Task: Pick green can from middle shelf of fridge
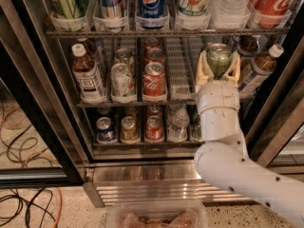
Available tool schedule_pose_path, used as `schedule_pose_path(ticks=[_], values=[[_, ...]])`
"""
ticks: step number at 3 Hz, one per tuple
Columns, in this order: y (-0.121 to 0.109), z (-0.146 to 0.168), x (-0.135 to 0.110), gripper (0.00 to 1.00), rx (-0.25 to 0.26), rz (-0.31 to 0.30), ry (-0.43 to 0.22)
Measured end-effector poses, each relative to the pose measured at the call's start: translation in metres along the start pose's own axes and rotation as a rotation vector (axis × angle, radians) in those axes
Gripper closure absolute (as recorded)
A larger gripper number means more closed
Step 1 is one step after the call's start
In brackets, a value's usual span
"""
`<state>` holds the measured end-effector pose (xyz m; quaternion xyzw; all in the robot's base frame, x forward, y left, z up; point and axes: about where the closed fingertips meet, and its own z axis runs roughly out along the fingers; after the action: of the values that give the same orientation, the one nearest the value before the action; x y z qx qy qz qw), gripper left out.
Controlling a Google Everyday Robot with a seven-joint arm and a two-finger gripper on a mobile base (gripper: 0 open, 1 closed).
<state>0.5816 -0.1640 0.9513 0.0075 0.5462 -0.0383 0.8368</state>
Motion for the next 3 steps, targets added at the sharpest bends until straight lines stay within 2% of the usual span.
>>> schedule_pose_path(ticks=[1,2,3], values=[[-0.007,-0.037,0.000,1.00,-0.047,-0.061,0.111],[-0.055,-0.065,-0.021,1.00,-0.054,-0.148,0.179],[-0.092,-0.073,-0.035,1.00,-0.099,-0.202,0.242]])
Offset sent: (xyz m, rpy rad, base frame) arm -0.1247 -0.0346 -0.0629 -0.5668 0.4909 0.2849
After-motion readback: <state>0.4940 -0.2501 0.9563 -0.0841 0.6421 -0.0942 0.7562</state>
